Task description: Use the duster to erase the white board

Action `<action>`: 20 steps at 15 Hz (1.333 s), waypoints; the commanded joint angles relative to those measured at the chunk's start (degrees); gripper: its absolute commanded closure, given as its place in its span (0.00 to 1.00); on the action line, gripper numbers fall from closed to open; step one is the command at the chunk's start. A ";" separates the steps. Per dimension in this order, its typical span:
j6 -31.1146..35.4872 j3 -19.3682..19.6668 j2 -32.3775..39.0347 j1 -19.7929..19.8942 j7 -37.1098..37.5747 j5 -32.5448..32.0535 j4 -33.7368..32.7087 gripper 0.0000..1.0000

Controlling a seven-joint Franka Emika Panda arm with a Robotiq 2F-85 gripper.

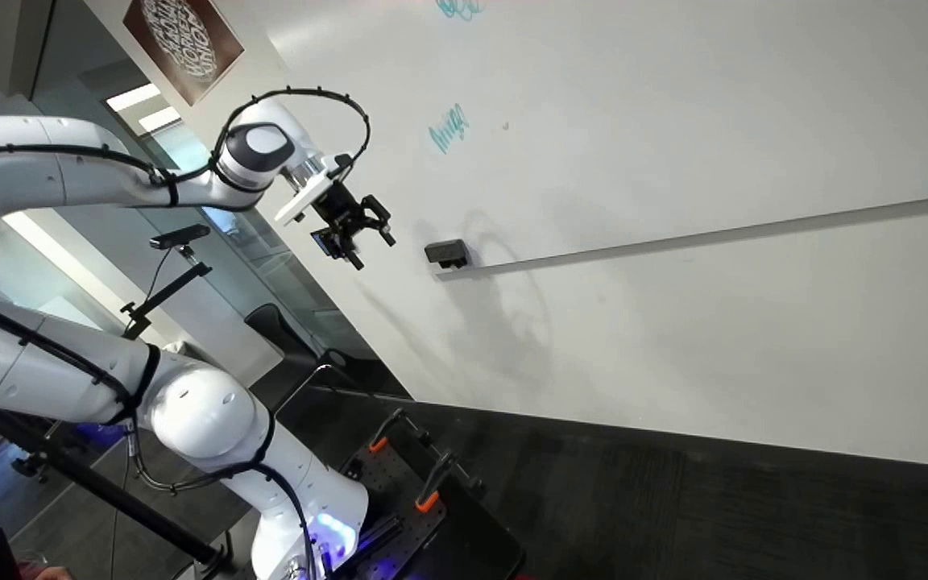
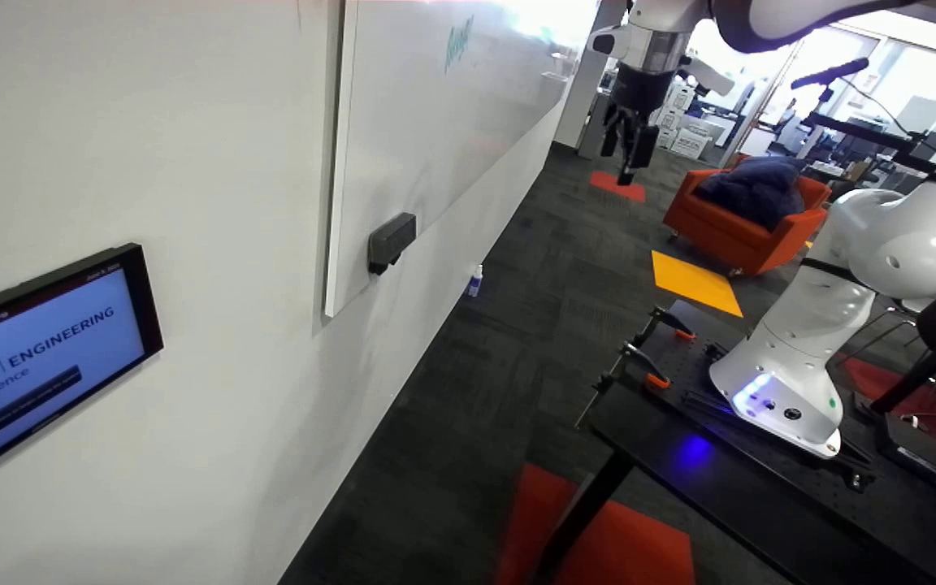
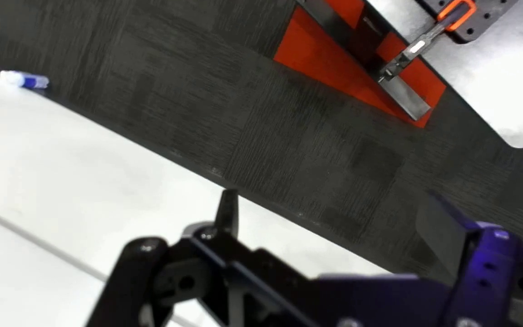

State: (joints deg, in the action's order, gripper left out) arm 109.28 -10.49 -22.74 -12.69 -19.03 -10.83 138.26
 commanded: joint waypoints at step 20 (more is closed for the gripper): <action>21.96 -13.79 0.24 -7.21 11.28 -38.89 13.85 0.00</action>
State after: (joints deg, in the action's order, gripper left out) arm 128.11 -24.05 -21.80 -19.71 -11.43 -42.89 149.94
